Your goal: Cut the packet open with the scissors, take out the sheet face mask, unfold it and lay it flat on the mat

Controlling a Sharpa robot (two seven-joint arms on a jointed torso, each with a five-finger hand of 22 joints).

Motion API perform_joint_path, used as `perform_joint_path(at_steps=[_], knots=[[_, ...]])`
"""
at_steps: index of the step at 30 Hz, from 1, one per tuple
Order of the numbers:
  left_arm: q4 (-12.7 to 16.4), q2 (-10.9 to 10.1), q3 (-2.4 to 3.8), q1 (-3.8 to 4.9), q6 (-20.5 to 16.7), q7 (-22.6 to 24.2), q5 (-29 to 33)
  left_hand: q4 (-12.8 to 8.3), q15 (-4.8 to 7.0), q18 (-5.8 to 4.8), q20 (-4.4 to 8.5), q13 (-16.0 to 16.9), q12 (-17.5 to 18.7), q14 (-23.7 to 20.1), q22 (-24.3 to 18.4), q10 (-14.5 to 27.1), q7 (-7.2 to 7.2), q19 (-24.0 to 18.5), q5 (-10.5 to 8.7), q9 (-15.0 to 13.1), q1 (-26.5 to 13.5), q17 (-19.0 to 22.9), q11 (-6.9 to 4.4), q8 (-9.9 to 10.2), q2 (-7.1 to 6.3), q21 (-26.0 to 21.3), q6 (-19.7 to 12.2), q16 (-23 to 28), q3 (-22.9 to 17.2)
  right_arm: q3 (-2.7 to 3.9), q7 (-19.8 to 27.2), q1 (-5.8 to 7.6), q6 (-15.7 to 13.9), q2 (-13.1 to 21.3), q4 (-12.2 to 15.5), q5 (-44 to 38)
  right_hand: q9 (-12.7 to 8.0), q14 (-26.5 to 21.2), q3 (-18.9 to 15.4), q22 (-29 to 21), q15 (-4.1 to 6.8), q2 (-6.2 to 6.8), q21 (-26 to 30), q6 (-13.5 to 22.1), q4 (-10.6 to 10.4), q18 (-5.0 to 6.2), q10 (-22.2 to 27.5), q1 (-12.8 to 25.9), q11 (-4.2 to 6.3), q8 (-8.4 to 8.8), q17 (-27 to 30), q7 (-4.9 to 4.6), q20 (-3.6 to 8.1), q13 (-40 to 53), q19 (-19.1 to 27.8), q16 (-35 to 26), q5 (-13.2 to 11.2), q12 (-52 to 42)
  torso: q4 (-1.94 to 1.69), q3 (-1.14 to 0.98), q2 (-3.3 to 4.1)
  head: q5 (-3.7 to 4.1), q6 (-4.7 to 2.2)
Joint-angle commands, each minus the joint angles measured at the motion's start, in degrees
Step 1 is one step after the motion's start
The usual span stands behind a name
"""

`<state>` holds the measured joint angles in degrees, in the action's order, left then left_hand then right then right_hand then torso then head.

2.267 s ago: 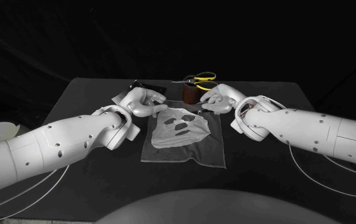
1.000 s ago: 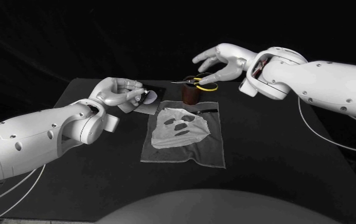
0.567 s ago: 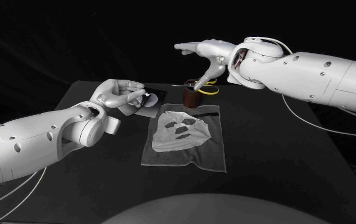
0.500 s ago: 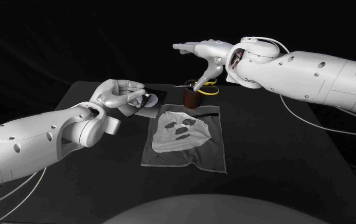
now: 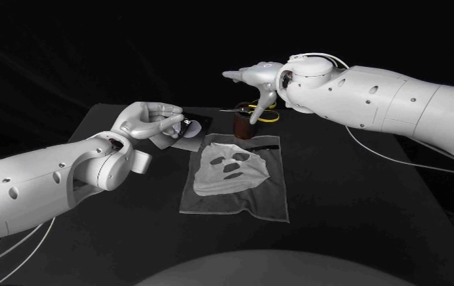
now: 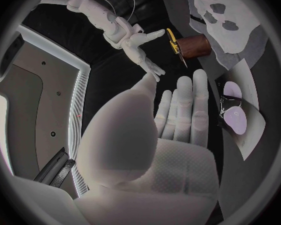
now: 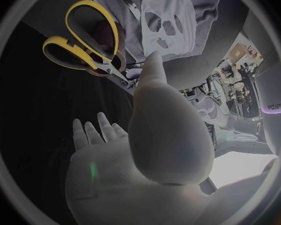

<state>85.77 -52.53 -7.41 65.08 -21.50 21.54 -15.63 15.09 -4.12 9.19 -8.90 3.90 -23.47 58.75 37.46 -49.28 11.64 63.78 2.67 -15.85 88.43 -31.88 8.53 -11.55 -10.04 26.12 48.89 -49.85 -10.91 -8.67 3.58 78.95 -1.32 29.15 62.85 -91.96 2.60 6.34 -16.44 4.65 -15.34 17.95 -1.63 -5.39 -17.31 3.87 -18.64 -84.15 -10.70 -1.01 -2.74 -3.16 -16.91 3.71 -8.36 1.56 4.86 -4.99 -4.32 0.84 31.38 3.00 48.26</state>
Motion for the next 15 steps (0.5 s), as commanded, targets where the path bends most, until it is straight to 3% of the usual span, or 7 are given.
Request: perform_joint_path(at_steps=[1, 3, 15], knots=[[0.4, -0.1, 0.06, 0.16, 1.2, 0.5, 0.3, 0.1, 0.01, 1.12, -0.05, 0.1, -0.3, -0.4, -0.1, -0.4, 0.46, -0.4, 0.11, 0.1, 0.6, 0.1, -0.04, -0.3, 0.04, -0.4, 0.1, 0.1, 0.3, 0.02, -1.7, -0.21, 3.6, -0.5, -1.0, -0.5, 0.3, 2.2, -0.2, 0.1, 0.09, 0.02, 0.1, -0.5, 0.0, -0.47, -1.8, 0.8, -0.71, -0.29, -0.8, -0.86, -0.07, 0.4, 0.1, 0.8, 0.1, -1.1, -0.36, 0.12, 0.47, 0.16, -0.22], [0.5, -0.1, 0.06, 0.22, 1.2, 0.3, 0.4, 0.1, 0.00, 1.12, -0.06, 0.1, -0.3, -0.4, -0.1, -0.5, 0.47, -0.4, 0.11, 0.1, 0.7, 0.1, -0.03, -0.4, 0.11, -0.4, 0.2, 0.1, 0.2, 0.01, -1.8, -0.37, 4.5, -0.7, -1.1, 0.5, 0.5, 5.5, -0.4, 0.1, -0.64, -0.01, 0.1, -0.9, 0.0, -0.31, -4.2, 0.7, -1.70, -0.45, -1.9, -2.29, -0.01, 1.0, 0.0, 2.0, 0.8, -2.4, -0.50, 0.16, 0.58, 0.21, -0.32], [0.8, -0.3, 0.06, 0.47, 1.3, -0.7, 0.4, 0.2, 0.01, 1.14, -0.06, 0.1, -0.5, -0.4, -0.1, -0.7, 0.49, -0.3, 0.11, 0.1, 0.8, 0.1, -0.03, -0.6, 0.35, -0.3, 0.3, 0.0, 0.1, 0.00, -1.4, -1.98, 6.1, -2.8, -3.0, 3.2, 1.6, 7.9, 0.9, 0.6, -0.42, -0.20, -0.3, -3.2, 0.0, -0.18, -6.1, 0.1, -3.04, -1.22, -2.6, -4.88, 0.00, 1.4, -1.1, 3.0, 3.1, -4.4, -0.62, 0.21, 0.83, 0.29, -0.55]])
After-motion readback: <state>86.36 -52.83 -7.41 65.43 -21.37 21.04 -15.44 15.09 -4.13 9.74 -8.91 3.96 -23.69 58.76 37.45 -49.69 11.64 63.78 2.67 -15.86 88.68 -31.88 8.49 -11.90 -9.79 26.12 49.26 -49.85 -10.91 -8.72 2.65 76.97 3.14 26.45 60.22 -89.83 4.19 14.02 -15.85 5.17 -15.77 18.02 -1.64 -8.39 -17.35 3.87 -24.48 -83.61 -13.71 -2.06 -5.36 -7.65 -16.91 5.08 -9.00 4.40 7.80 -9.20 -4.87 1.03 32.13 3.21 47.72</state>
